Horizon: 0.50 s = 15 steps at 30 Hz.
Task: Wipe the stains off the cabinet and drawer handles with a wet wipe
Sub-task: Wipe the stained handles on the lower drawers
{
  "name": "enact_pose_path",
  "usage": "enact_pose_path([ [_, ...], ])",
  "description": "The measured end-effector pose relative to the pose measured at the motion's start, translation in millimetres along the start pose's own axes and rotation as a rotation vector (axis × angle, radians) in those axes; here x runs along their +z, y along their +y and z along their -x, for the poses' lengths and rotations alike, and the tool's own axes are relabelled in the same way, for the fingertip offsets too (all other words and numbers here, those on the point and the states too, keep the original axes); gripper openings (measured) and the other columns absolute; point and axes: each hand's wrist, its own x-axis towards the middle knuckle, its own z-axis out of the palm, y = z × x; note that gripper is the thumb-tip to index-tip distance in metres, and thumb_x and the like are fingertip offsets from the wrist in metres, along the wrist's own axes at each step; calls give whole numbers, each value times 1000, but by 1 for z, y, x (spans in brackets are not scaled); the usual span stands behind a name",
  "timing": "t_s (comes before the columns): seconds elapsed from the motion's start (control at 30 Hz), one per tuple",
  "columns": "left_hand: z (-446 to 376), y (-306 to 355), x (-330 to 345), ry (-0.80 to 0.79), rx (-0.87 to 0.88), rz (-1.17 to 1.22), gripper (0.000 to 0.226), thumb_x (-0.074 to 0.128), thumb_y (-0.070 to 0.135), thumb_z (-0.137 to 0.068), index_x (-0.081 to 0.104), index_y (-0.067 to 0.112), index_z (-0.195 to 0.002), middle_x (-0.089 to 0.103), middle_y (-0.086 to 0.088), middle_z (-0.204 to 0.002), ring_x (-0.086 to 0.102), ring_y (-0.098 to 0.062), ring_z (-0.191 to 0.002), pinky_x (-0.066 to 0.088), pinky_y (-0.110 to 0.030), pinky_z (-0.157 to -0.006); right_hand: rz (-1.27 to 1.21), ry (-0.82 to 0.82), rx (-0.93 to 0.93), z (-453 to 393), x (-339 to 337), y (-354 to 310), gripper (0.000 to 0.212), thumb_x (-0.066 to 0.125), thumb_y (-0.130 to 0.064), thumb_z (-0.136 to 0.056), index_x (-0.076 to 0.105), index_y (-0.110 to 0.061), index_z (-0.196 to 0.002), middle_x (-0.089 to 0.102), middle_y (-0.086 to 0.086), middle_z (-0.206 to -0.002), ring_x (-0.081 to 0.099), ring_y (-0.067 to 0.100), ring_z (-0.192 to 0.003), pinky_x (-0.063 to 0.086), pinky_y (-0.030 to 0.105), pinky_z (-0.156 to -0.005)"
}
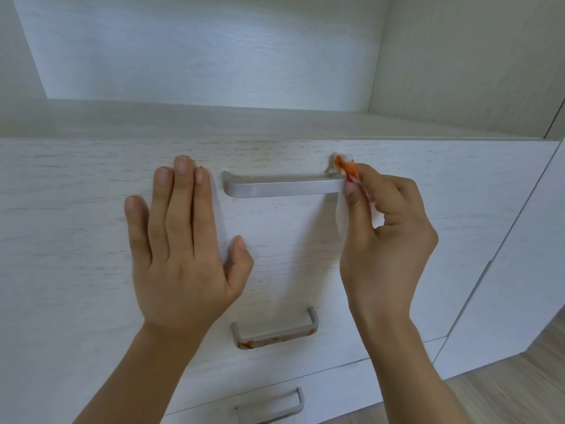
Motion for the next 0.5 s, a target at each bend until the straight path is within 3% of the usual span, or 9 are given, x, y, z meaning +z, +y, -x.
enact_pose_path([
  [0.1, 0, 0, -1, -3, -6, 4, 66, 39, 30, -91, 25, -5, -146, 27, -21, -148, 24, -35, -138, 13, -46, -117, -4, 19, 17, 4, -3, -3, 19, 59, -14, -92, 69, -17, -107, 53, -9, -88, 54, 6, -81, 42, 10, -73],
  [0.17, 1, 0, -1, -4, -5, 7, 66, 38, 31, -91, 26, -5, -145, 26, -19, -149, 25, -35, -138, 12, -46, -118, -15, 41, 7, 9, -5, -8, 17, 61, -11, -91, 70, -14, -106, 56, -5, -88, 54, 4, -79, 41, 6, -70],
  [0.3, 1, -1, 0, -14, -5, 11, 68, 39, 31, -91, 24, -4, -146, 25, -17, -150, 25, -34, -139, 12, -46, -118, 12, 34, -129, 25, 0, -25, 17, 64, -9, -88, 70, -12, -103, 60, 0, -86, 60, 12, -74, 44, 8, -69],
  [0.5, -1, -3, -6, -74, 4, 59, 68, 38, 34, -94, 22, -3, -147, 20, -15, -152, 21, -33, -141, 10, -46, -118, -53, 10, -162, 43, 14, -46, 19, 61, -13, -87, 72, -11, -102, 65, 2, -85, 64, 18, -73, 50, 24, -63],
])
